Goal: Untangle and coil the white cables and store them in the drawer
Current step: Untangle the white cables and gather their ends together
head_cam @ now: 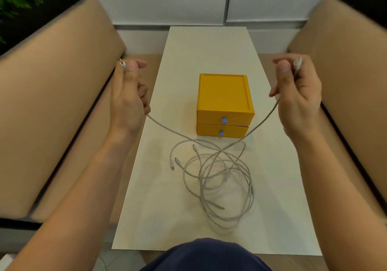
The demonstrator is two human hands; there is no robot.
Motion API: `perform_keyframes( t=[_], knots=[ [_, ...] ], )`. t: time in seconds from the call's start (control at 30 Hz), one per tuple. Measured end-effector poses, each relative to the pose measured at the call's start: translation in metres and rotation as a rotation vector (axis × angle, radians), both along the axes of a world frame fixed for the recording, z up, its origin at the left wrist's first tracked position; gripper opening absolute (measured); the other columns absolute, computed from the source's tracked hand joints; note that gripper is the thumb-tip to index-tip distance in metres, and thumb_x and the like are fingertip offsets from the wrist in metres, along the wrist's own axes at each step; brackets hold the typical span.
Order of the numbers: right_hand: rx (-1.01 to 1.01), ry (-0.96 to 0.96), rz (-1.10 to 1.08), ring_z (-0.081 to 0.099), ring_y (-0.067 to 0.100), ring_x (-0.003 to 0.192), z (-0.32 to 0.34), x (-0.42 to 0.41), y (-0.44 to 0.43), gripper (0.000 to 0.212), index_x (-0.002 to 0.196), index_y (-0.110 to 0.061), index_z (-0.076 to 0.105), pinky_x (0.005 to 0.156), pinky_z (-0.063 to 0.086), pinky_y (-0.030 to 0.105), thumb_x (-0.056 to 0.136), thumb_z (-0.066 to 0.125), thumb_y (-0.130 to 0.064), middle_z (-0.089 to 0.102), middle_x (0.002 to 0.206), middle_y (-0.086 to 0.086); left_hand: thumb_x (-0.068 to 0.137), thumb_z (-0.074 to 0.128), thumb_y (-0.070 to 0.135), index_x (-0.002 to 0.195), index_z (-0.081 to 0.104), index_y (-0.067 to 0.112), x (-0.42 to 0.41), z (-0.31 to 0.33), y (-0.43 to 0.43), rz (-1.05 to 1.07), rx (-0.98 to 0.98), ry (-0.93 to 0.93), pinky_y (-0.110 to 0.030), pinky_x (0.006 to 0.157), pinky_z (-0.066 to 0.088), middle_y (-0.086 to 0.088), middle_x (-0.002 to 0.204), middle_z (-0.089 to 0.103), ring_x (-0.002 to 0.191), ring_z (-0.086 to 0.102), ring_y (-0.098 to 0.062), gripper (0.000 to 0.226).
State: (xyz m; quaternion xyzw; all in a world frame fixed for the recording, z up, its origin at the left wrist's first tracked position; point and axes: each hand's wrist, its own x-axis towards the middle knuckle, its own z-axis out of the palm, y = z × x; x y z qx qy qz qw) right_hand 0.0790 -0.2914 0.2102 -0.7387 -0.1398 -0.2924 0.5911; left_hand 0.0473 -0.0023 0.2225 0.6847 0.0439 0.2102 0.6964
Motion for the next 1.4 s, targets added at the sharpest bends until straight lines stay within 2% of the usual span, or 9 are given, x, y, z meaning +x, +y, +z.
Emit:
perform_keyframes(
  t=[0.17, 0.43, 0.53, 0.63, 0.7, 0.83, 0.97, 1.23, 1.4],
  knots=[
    [-0.471, 0.167, 0.128, 0.051, -0.004, 0.080, -0.029, 0.002, -0.001, 0.018, 0.122, -0.024, 0.063, 0.072, 0.039, 0.012, 0.106, 0.056, -0.029, 0.057, 0.090, -0.026, 0.100, 0.033, 0.050, 0.102, 0.053, 0.023, -0.003, 0.003, -0.004, -0.098, -0.097, -0.045, -0.030, 0.050, 0.014, 0.001, 0.075, 0.022, 0.058, 0.019, -0.011, 0.034],
    [-1.581, 0.980, 0.376, 0.021, 0.035, 0.153, -0.140, -0.002, -0.026, 0.061, 0.157, -0.020, 0.037, 0.121, 0.032, 0.046, 0.099, 0.051, -0.008, 0.023, 0.167, 0.007, 0.110, 0.028, 0.039, 0.098, 0.053, 0.021, -0.019, 0.025, -0.010, -0.123, -0.165, -0.211, -0.027, 0.047, 0.018, -0.001, 0.073, 0.023, 0.056, 0.017, -0.015, 0.033],
    [-1.322, 0.844, 0.532, 0.013, 0.022, 0.156, -0.110, -0.011, -0.008, 0.081, 0.160, -0.028, 0.028, 0.124, 0.026, 0.039, 0.090, 0.057, -0.001, 0.017, 0.170, -0.004, 0.113, 0.028, 0.032, 0.101, 0.051, 0.019, -0.022, 0.033, -0.009, -0.123, -0.131, -0.251, -0.029, 0.046, 0.017, -0.007, 0.074, 0.021, 0.056, 0.016, -0.018, 0.029],
    [-0.866, 0.858, 0.784, 0.054, 0.005, 0.132, -0.093, -0.018, 0.021, 0.062, 0.148, -0.038, 0.044, 0.110, 0.044, 0.028, 0.092, 0.066, -0.020, 0.059, 0.144, -0.013, 0.113, 0.029, 0.030, 0.103, 0.052, 0.020, -0.021, 0.035, -0.011, -0.106, -0.044, -0.254, -0.030, 0.045, 0.019, -0.008, 0.072, 0.023, 0.055, 0.018, -0.021, 0.027],
    [-0.772, 0.875, 0.701, 0.073, 0.009, 0.095, -0.104, -0.019, 0.035, 0.021, 0.118, -0.028, 0.066, 0.091, 0.057, 0.032, 0.100, 0.061, -0.038, 0.076, 0.106, -0.009, 0.113, 0.030, 0.032, 0.103, 0.052, 0.020, -0.020, 0.041, -0.007, -0.020, -0.041, -0.271, -0.028, 0.044, 0.021, -0.005, 0.069, 0.024, 0.054, 0.019, -0.021, 0.027],
    [-0.796, 0.842, 0.328, 0.063, 0.019, 0.068, -0.129, -0.013, 0.015, 0.053, 0.073, -0.013, 0.065, 0.066, 0.045, 0.034, 0.101, 0.051, -0.056, 0.067, 0.070, -0.002, 0.110, 0.037, 0.041, 0.110, 0.057, 0.021, -0.005, 0.043, 0.047, 0.280, -0.080, -0.226, -0.028, 0.048, 0.028, 0.006, 0.069, 0.035, 0.056, 0.029, -0.010, 0.028],
    [-0.806, 0.776, 0.288, 0.054, 0.016, 0.067, -0.119, -0.011, 0.003, 0.034, 0.084, -0.019, 0.061, 0.062, 0.040, 0.033, 0.097, 0.063, -0.050, 0.058, 0.071, -0.002, 0.105, 0.043, 0.054, 0.104, 0.064, 0.022, 0.013, 0.015, 0.082, 0.383, 0.364, -0.040, -0.039, 0.070, 0.052, 0.013, 0.078, 0.052, 0.072, 0.046, -0.005, 0.038],
    [-0.433, 0.520, 0.449, 0.061, 0.021, 0.082, -0.074, -0.019, 0.043, 0.014, 0.107, -0.022, 0.066, 0.072, 0.046, 0.042, 0.107, 0.053, -0.027, 0.068, 0.093, 0.004, 0.109, 0.046, 0.036, 0.127, 0.067, 0.021, -0.010, -0.072, -0.041, -0.344, 0.890, -0.008, -0.027, 0.090, 0.047, 0.004, 0.120, 0.067, 0.106, 0.060, -0.006, 0.031],
    [-0.441, 0.486, 0.395, 0.054, 0.013, 0.065, -0.075, -0.017, 0.033, 0.012, 0.110, -0.027, 0.068, 0.064, 0.045, 0.034, 0.099, 0.068, -0.025, 0.062, 0.076, -0.004, 0.109, 0.047, 0.034, 0.101, 0.061, 0.019, -0.001, -0.079, -0.041, -0.361, 0.927, -0.007, -0.040, 0.065, 0.043, 0.011, 0.077, 0.055, 0.072, 0.051, -0.011, 0.021]
  ],
)
